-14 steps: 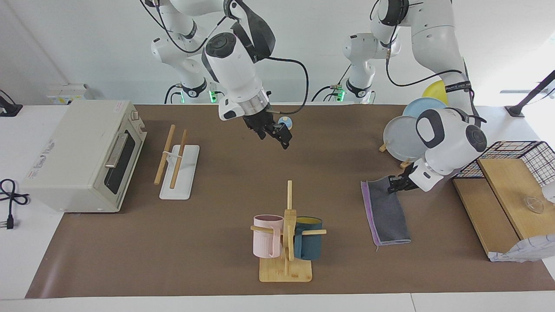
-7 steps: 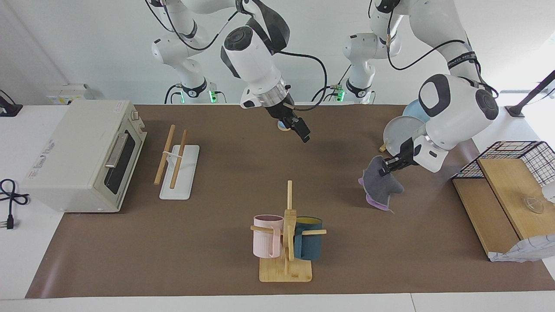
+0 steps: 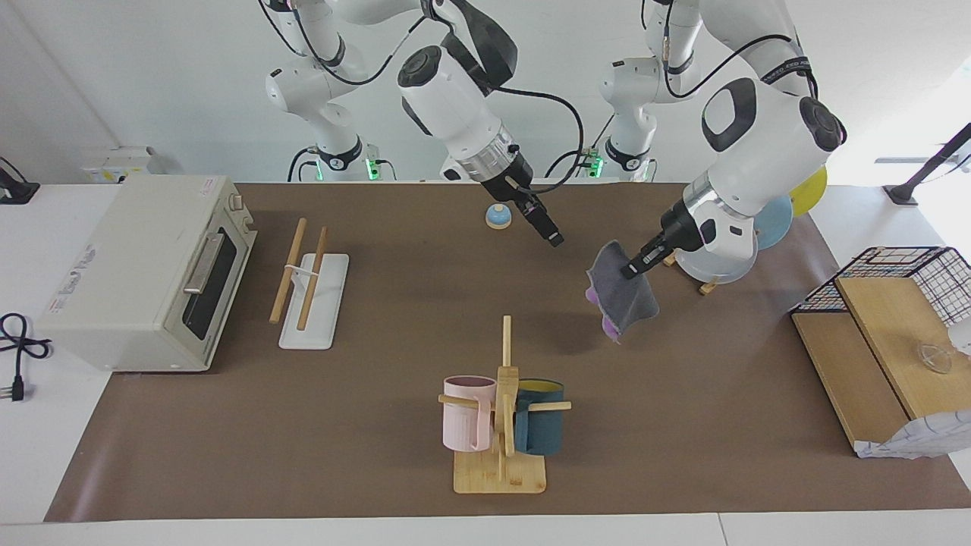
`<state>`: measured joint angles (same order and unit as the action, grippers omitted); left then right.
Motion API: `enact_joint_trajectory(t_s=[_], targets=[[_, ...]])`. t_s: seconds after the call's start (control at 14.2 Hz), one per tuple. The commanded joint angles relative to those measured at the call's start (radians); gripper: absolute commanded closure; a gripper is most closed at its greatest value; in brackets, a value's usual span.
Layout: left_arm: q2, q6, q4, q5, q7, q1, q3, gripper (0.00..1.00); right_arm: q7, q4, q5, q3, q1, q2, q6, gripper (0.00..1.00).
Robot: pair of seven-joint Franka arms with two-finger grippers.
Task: Fold towel and hang on rack
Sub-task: 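Bring the towel toward the right gripper and open the right gripper near it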
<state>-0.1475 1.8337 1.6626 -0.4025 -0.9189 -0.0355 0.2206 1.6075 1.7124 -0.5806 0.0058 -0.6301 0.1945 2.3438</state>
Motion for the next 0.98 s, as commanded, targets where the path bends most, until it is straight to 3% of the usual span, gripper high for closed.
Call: enact_joint_trajectory(t_s=[0.0,0.28,0.91], targets=[[0.036,-0.013,0.011,-0.065,-0.161,-0.001,-0.006,1.00,0.037,0.074,-0.031,0.000,-0.046,-0.023,0.115,0.00],[0.071,-0.010,0.022,-0.142,-0.242,-0.001,-0.006,1.00,0.068,0.099,-0.054,0.000,-0.095,-0.021,0.236,0.00],[0.077,-0.013,0.034,-0.147,-0.293,-0.009,-0.004,1.00,0.063,0.064,-0.120,-0.001,-0.080,0.000,0.301,0.00]])
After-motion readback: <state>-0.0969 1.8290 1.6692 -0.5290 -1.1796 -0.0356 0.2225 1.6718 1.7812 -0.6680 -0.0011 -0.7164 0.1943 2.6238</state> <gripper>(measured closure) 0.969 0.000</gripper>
